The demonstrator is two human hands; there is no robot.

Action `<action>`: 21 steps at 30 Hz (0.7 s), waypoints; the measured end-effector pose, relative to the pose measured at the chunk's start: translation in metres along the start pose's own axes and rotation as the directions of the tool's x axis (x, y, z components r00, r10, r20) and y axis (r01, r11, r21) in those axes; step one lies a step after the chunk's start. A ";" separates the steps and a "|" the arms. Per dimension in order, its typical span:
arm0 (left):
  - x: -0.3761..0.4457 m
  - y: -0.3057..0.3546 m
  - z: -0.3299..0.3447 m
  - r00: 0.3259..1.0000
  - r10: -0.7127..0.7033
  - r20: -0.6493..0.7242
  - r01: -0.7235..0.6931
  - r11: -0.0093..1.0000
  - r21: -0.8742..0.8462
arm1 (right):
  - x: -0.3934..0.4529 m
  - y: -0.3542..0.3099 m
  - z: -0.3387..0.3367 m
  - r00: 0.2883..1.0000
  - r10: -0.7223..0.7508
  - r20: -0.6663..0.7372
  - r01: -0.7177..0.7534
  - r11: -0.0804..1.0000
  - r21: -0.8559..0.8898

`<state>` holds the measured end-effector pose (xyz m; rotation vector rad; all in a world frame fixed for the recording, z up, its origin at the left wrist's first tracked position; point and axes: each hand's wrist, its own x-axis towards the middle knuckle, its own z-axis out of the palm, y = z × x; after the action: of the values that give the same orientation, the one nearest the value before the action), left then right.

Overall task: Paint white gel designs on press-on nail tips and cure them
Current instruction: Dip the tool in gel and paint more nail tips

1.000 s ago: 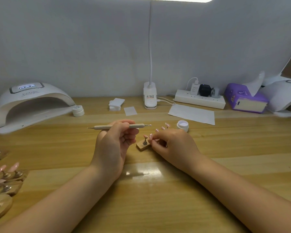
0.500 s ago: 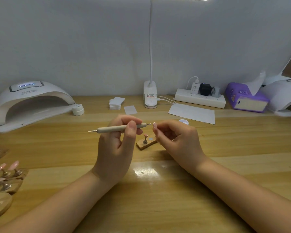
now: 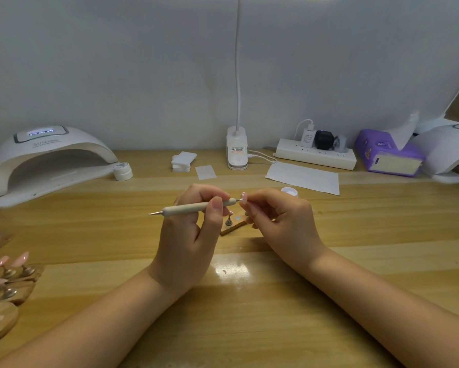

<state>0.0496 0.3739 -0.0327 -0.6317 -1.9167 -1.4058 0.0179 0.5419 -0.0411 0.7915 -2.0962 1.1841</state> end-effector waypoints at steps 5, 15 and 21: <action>0.001 0.001 0.000 1.000 -0.001 0.008 0.001 1.000 0.018 | 0.000 0.001 0.001 1.000 -0.008 -0.010 0.008 1.000 -0.007; 0.000 0.002 0.000 1.000 -0.012 0.017 0.012 1.000 0.022 | 0.000 0.002 0.001 1.000 -0.024 -0.018 0.024 1.000 -0.009; 0.000 0.001 0.000 1.000 -0.013 0.019 0.013 1.000 0.026 | 0.000 0.001 0.002 0.999 -0.033 -0.019 0.033 0.999 -0.007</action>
<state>0.0502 0.3746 -0.0319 -0.6231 -1.9542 -1.3853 0.0166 0.5411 -0.0426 0.8058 -2.0628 1.1621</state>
